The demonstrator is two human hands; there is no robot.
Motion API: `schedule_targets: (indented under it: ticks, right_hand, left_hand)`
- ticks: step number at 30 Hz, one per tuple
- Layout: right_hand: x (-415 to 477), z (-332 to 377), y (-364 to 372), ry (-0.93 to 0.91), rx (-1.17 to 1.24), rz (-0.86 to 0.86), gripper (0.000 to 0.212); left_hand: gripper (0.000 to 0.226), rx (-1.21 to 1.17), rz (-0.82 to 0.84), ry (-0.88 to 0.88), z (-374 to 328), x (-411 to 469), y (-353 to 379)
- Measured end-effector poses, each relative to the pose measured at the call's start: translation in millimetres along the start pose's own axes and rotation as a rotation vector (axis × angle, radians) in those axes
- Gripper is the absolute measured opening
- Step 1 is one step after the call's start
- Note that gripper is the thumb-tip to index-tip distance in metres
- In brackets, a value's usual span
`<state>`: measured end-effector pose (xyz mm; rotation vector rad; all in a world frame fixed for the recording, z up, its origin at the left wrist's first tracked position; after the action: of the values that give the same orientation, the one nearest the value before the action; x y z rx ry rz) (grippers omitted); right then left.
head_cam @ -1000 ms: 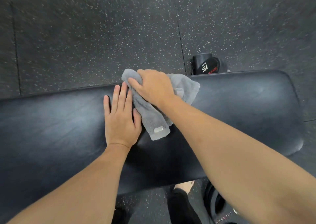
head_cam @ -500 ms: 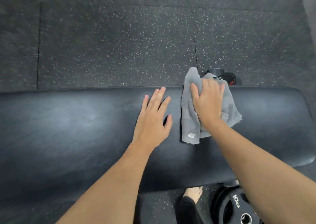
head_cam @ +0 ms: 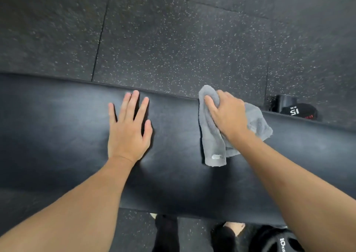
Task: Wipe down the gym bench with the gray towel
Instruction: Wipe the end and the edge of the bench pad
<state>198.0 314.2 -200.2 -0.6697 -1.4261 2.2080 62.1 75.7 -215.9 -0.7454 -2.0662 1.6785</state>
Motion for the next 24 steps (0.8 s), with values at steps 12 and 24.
schedule_targets:
  ticks: [12,24]
  right_hand:
    - [30.6,79.3,21.1,-0.167,0.096,0.207,0.044]
    - [-3.6,3.6,-5.4,0.098,0.113,-0.037,0.044]
  left_hand:
    - [0.058,-0.081,-0.003,-0.012,4.5,-0.6,1.5]
    - [0.059,-0.068,0.014,-0.02,3.6,-0.3,1.8]
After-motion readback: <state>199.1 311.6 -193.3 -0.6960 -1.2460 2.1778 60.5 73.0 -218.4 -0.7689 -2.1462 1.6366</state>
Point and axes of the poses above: each hand's wrist, its own x-axis towards the middle knuckle, its own y-axis out of the palm, z = x × y, the point moved 4 cm from there along x, towards the middle knuckle, and after that the axes turned 12 degrees about -y, right-handed, at the moved point
